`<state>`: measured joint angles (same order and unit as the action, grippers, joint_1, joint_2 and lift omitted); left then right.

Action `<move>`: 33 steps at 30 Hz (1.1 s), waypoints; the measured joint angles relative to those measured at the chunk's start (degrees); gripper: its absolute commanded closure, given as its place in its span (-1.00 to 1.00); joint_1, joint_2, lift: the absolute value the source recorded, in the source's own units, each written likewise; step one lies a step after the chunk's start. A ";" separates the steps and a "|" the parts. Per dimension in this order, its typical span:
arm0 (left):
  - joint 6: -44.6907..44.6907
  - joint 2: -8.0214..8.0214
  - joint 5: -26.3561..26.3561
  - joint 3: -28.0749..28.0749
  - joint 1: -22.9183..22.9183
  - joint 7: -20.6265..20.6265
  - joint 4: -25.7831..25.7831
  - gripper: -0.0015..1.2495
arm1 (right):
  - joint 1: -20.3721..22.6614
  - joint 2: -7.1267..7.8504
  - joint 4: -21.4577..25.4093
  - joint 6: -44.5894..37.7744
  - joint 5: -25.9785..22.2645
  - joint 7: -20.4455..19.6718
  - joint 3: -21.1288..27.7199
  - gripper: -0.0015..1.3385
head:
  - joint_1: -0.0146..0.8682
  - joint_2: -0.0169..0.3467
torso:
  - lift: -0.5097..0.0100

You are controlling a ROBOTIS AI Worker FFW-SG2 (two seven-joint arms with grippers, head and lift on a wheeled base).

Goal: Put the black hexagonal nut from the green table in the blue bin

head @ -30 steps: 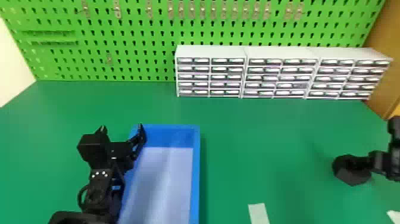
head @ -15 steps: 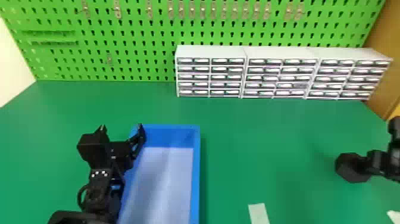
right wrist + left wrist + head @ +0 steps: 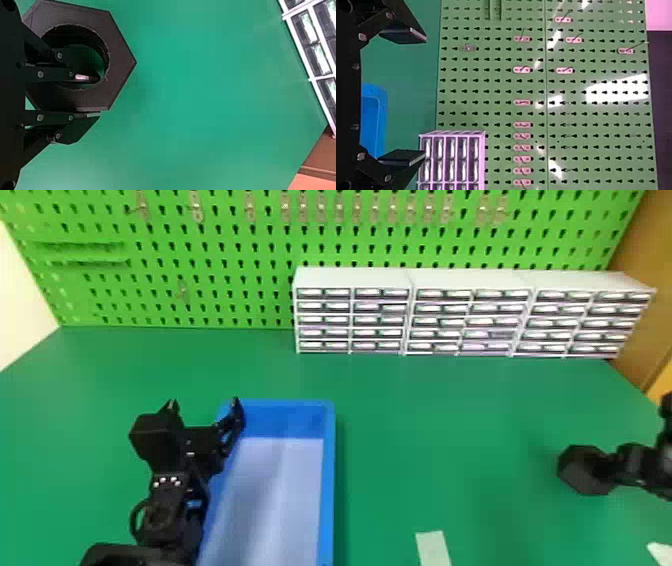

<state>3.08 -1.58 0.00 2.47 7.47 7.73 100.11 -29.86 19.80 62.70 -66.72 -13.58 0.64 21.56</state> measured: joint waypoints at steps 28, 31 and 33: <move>0.00 0.00 0.04 -0.01 0.00 0.00 0.00 -0.60 | 7.38 -2.50 16.18 3.01 -3.16 -0.02 3.22 0.74 | 0.52 -0.59 | 0.59; 0.00 0.00 0.09 -0.01 0.00 0.00 0.00 -0.60 | 8.36 -3.02 19.16 4.11 -3.32 -0.01 3.40 0.74 | 0.52 -0.59 | 0.59; 0.00 0.00 0.13 -0.02 0.00 0.00 -0.01 -0.60 | 9.10 -3.49 21.23 5.60 -3.50 -0.01 3.36 0.74 | 0.52 -0.59 | 0.59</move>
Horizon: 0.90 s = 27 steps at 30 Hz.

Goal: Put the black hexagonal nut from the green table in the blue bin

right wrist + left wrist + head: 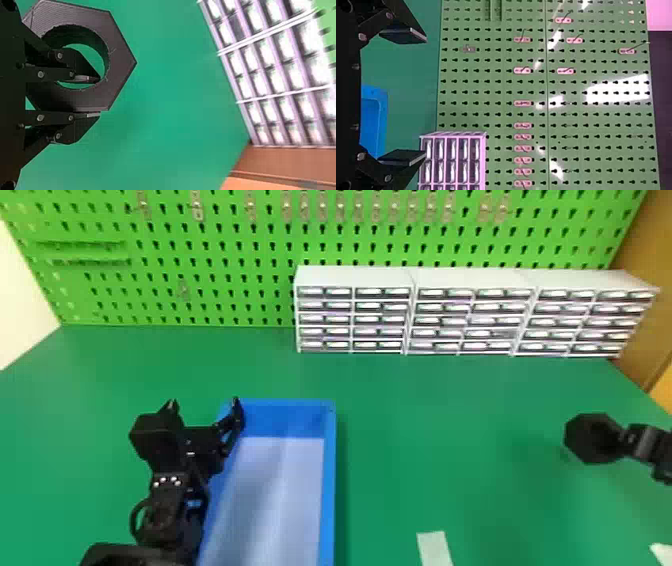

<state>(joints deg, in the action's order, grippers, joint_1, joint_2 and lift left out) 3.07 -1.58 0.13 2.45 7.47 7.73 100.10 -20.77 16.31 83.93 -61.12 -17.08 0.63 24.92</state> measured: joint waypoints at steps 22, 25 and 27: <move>-0.03 0.00 0.21 0.00 -0.17 0.00 -0.25 -0.60 | 6.79 -2.80 15.53 18.43 -5.55 0.31 -5.96 0.74 | 0.52 -0.59 | 0.59; -0.03 0.00 0.22 0.01 -0.19 0.00 -0.25 -0.60 | 7.22 -3.38 17.31 20.10 -5.37 0.58 -6.77 0.74 | 0.52 -0.59 | 0.59; -0.03 0.00 0.22 0.01 -0.26 0.00 -0.25 -0.60 | 7.45 -3.85 18.58 20.99 -5.25 1.04 -7.25 0.74 | 0.52 -0.59 | 0.59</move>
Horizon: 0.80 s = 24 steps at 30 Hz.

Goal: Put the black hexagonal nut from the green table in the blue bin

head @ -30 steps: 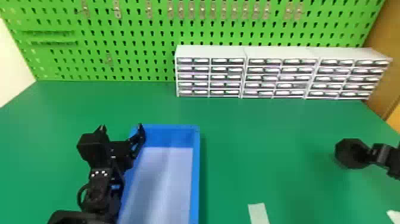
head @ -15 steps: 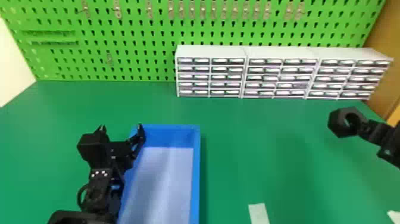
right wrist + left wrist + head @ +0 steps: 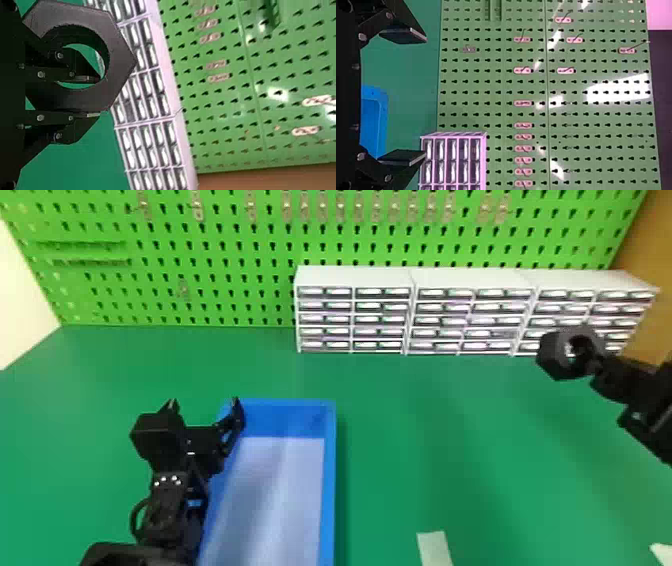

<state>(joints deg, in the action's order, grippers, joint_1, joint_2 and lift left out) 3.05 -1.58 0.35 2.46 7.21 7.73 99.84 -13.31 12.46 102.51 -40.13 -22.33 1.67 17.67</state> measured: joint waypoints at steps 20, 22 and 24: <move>0.80 0.00 -0.37 -0.71 -0.84 1.33 0.00 -0.60 | 2.53 -2.84 8.49 1.24 -0.05 4.48 -4.41 0.74 | 0.52 -0.59 | 0.59; 0.94 0.00 -0.44 -0.88 -0.93 1.41 0.00 -0.60 | 2.73 -2.89 8.68 1.22 -0.44 4.69 -4.95 0.74 | 0.52 -0.59 | 0.59; 1.15 0.00 -0.55 -1.09 -1.03 1.51 0.00 -0.60 | 2.97 -2.89 8.85 1.17 -0.97 4.90 -5.65 0.74 | 0.52 -0.59 | 0.59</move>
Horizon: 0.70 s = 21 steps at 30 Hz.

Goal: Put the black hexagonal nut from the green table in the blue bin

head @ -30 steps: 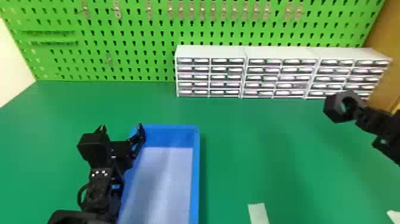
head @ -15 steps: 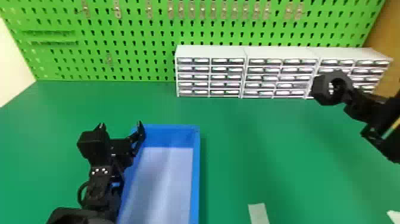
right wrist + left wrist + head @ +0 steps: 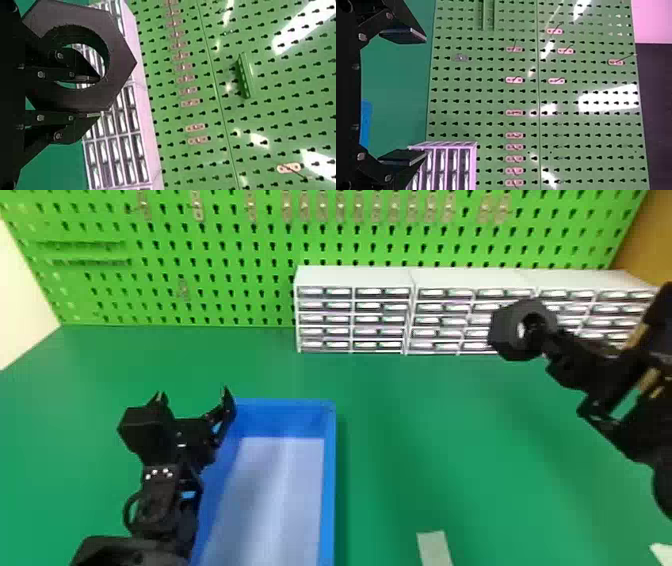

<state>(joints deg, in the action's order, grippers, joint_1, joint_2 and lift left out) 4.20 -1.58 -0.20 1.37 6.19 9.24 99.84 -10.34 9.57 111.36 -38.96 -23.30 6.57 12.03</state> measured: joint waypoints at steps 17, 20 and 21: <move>0.90 0.00 -0.46 -1.31 -0.50 0.59 0.44 -0.60 | -0.56 0.55 0.44 -4.28 -3.76 3.26 -8.32 0.74 | 0.52 -0.59 | 0.59; 0.90 0.00 -0.43 -1.30 -0.61 0.61 0.44 -0.60 | -1.21 1.05 0.40 -5.18 -4.48 3.47 -10.85 0.74 | 0.52 -0.59 | 0.59; 0.90 0.00 -0.42 -1.29 -0.63 0.61 0.44 -0.60 | -1.49 1.26 0.23 -5.50 -4.79 3.52 -11.89 0.74 | 0.52 -0.59 | 0.59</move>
<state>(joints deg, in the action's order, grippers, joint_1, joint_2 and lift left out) 5.10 -1.58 -0.62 0.08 5.56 9.85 100.29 -11.83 10.83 111.59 -44.46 -28.10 10.09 0.14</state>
